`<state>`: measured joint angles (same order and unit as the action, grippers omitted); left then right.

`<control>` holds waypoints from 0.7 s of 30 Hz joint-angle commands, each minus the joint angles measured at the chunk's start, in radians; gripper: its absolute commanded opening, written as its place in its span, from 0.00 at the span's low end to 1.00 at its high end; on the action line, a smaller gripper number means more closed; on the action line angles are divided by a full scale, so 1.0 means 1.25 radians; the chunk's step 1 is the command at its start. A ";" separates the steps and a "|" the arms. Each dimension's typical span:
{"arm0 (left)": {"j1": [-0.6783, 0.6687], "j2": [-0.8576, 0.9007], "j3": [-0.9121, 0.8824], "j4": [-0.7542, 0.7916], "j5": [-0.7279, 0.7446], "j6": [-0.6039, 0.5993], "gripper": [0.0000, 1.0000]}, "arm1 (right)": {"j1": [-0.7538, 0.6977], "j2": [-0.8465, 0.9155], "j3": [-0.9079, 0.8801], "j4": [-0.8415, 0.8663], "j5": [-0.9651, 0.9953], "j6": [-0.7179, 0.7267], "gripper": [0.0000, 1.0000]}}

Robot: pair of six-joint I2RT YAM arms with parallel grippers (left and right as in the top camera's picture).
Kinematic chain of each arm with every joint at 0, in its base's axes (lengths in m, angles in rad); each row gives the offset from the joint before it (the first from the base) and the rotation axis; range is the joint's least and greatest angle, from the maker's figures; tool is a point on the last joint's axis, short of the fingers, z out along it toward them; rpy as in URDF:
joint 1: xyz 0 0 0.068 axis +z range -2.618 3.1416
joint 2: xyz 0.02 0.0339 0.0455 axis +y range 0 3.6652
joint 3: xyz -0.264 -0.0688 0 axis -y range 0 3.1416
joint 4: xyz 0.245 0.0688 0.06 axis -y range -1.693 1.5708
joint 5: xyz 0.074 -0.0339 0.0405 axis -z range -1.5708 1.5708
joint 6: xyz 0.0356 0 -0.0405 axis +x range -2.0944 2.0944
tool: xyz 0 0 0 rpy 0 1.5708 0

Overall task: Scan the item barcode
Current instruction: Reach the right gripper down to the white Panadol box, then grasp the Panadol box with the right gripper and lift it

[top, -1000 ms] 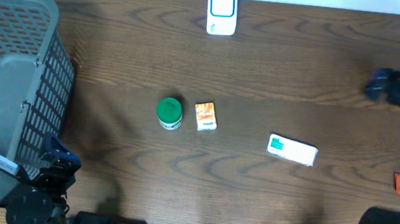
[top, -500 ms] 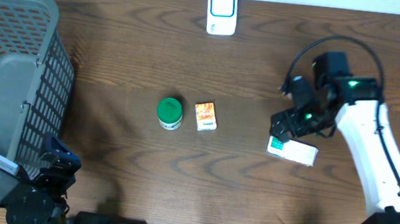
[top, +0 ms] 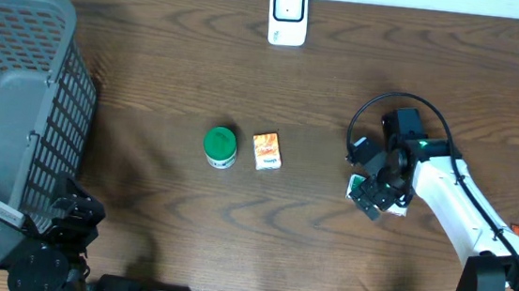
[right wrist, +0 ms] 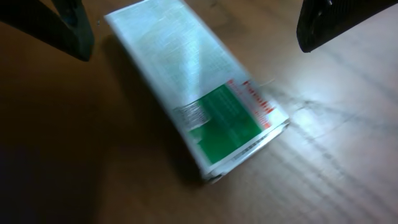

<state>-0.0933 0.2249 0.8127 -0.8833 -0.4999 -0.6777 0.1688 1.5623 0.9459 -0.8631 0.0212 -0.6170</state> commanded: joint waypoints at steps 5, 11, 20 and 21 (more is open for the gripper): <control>0.003 -0.002 -0.002 0.001 -0.005 -0.001 0.98 | 0.007 -0.005 -0.001 0.037 0.018 -0.067 0.99; 0.003 -0.002 -0.002 0.001 -0.005 -0.001 0.98 | 0.008 -0.003 -0.001 0.031 -0.025 -0.060 0.99; 0.002 -0.002 -0.002 0.001 -0.005 -0.001 0.98 | 0.008 -0.003 -0.042 0.052 -0.040 -0.054 0.99; 0.003 -0.002 -0.002 0.001 -0.005 -0.001 0.98 | 0.008 -0.003 -0.058 0.076 -0.040 -0.045 0.99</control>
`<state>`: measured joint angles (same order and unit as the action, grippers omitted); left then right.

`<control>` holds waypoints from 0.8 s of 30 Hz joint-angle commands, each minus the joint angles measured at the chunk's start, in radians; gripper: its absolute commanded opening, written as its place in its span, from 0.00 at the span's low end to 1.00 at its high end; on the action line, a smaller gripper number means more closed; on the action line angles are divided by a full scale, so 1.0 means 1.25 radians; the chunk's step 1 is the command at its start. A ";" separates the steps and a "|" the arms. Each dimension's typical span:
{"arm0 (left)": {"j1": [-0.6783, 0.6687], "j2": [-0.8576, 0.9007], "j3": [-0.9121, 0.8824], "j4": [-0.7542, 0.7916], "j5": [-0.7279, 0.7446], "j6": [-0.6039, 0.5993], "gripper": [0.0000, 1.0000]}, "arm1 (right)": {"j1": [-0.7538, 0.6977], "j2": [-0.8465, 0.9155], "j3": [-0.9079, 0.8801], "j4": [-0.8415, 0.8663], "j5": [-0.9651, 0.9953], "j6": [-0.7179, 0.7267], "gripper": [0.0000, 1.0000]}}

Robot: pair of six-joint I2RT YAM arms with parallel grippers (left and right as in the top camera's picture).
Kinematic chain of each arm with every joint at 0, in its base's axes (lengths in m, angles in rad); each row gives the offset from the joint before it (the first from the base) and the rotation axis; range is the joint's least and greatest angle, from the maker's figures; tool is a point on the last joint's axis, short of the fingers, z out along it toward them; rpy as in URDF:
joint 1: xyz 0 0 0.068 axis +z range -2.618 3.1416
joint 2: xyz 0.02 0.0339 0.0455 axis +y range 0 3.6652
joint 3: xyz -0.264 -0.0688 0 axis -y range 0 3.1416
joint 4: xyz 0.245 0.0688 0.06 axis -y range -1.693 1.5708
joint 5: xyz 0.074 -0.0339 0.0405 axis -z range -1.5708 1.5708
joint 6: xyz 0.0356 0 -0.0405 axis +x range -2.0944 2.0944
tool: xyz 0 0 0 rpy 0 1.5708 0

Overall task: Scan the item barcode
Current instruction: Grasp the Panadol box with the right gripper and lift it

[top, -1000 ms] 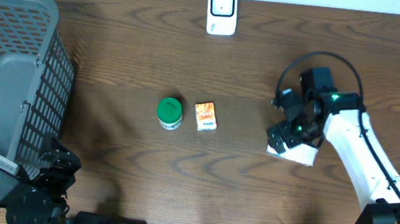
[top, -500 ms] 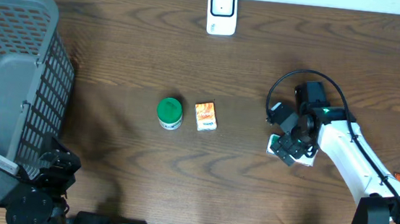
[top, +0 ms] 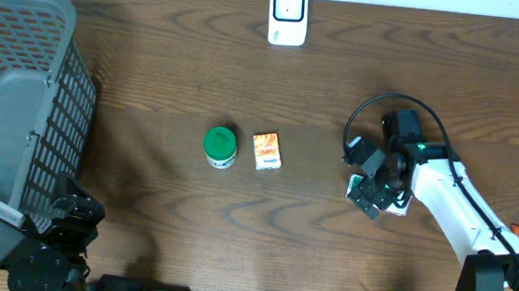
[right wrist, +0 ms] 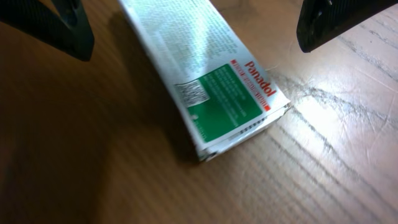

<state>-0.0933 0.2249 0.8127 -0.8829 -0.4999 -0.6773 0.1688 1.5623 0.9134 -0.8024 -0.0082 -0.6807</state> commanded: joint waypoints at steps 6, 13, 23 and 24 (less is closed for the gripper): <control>0.003 -0.002 -0.002 0.000 -0.005 -0.001 0.98 | 0.008 -0.003 -0.063 0.074 -0.018 0.024 0.99; 0.003 -0.002 -0.002 0.000 -0.005 -0.001 0.98 | 0.006 -0.003 -0.063 0.110 -0.083 0.084 0.99; 0.003 -0.002 -0.002 0.000 -0.005 -0.001 0.98 | 0.007 -0.003 -0.064 0.067 -0.009 0.054 0.99; 0.003 -0.002 -0.002 0.000 -0.005 -0.001 0.98 | 0.007 -0.003 -0.064 0.062 0.019 0.047 0.99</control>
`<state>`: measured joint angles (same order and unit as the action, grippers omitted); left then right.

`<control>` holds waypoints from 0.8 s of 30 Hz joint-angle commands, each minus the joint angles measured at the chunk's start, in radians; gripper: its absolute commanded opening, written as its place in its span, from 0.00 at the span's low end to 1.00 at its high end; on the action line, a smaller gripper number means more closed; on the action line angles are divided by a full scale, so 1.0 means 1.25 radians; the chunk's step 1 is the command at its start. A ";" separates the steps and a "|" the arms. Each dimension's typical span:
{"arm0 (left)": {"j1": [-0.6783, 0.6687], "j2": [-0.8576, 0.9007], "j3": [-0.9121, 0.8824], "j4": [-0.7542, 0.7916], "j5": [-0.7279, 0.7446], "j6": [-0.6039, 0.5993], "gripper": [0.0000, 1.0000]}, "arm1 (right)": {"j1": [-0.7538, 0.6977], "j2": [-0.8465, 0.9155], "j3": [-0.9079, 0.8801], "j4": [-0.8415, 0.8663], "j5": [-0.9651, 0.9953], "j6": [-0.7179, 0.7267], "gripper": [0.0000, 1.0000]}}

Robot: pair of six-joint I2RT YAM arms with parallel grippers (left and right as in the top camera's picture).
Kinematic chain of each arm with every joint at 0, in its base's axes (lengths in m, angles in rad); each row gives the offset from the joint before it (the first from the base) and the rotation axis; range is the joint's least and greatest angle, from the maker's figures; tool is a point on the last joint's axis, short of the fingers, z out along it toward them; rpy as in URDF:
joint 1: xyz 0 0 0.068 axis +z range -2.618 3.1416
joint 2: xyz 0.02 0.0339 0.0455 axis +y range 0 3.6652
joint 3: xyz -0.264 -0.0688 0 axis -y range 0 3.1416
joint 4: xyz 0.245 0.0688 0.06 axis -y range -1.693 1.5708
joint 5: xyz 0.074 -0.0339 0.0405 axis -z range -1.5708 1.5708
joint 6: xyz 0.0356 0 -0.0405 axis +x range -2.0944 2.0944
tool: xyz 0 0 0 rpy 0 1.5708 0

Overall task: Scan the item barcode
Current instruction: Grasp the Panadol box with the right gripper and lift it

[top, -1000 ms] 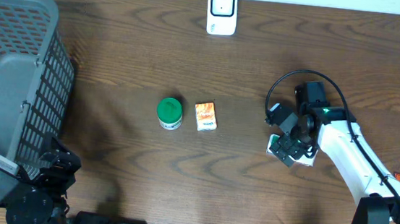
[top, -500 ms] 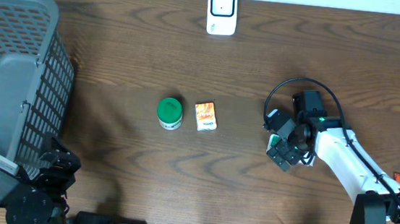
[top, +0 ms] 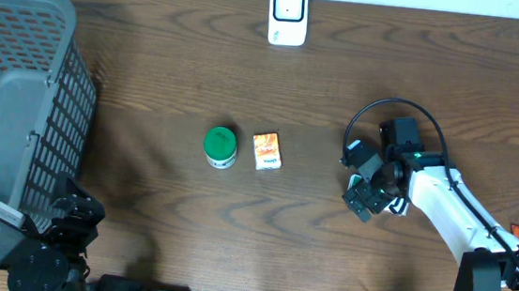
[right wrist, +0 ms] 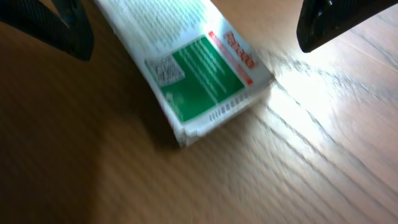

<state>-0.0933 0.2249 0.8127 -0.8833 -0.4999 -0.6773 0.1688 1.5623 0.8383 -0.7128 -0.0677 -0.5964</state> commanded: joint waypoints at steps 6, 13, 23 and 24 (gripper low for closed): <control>0.003 -0.002 -0.002 0.001 -0.005 -0.001 0.98 | 0.006 -0.003 -0.004 -0.021 0.156 -0.129 0.99; 0.003 -0.002 -0.002 0.001 -0.005 -0.001 0.98 | 0.006 -0.003 -0.004 0.014 0.197 -0.263 0.99; 0.003 -0.002 -0.002 0.001 -0.005 -0.001 0.98 | 0.006 -0.003 -0.004 0.065 0.038 -0.328 0.99; 0.003 -0.002 -0.002 0.001 -0.005 -0.001 0.98 | 0.006 0.000 -0.004 0.068 0.000 -0.328 0.99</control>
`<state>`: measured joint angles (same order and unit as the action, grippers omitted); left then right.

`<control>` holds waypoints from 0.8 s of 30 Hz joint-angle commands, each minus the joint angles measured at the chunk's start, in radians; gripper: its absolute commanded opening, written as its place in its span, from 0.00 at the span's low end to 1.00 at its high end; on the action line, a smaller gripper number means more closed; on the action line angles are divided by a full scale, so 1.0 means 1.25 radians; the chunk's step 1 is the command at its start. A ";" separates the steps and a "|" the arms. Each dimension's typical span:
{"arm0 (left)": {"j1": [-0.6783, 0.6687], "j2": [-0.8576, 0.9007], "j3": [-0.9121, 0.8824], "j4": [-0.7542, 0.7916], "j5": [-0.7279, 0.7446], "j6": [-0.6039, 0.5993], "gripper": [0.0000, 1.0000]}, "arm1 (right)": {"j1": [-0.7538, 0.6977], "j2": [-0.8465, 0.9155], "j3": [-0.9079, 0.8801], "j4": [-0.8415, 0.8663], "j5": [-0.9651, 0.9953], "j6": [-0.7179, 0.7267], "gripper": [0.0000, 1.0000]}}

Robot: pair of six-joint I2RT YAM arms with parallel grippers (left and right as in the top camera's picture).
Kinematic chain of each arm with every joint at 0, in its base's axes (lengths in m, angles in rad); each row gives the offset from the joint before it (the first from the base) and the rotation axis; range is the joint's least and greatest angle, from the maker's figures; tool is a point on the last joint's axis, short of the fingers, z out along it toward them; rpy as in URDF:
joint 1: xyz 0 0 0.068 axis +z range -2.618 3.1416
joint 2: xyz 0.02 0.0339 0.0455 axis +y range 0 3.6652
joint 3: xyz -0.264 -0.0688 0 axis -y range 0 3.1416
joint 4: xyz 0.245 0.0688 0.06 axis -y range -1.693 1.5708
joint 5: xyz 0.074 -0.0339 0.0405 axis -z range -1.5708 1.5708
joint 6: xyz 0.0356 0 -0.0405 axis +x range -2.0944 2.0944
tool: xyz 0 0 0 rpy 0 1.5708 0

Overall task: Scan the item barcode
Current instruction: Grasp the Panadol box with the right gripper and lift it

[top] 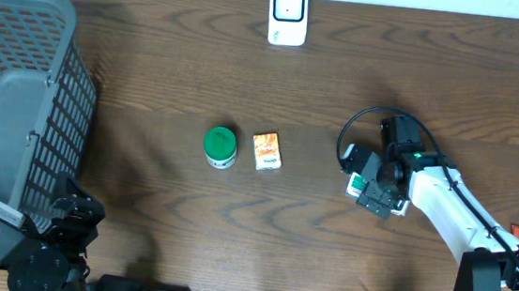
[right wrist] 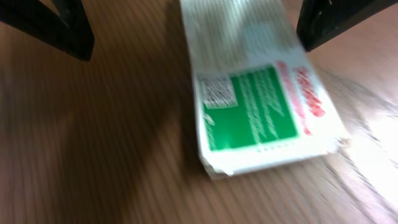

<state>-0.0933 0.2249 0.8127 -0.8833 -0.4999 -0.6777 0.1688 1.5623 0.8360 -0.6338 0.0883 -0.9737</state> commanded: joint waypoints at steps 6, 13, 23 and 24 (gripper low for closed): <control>0.003 -0.002 -0.002 0.001 -0.005 -0.001 0.98 | 0.007 0.025 -0.027 0.056 -0.234 -0.032 0.99; 0.003 -0.002 -0.002 0.001 -0.005 -0.001 0.98 | 0.008 0.039 -0.080 0.102 -0.399 -0.016 0.99; 0.003 -0.002 -0.002 0.001 -0.005 -0.001 0.98 | 0.007 0.033 -0.162 0.146 -0.339 -0.018 0.99; 0.003 -0.002 -0.002 0.001 -0.005 -0.001 0.98 | 0.007 0.023 -0.162 0.155 -0.324 -0.026 0.99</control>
<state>-0.0933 0.2249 0.8127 -0.8833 -0.4999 -0.6777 0.1688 1.5818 0.6765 -0.4309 -0.3775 -1.0019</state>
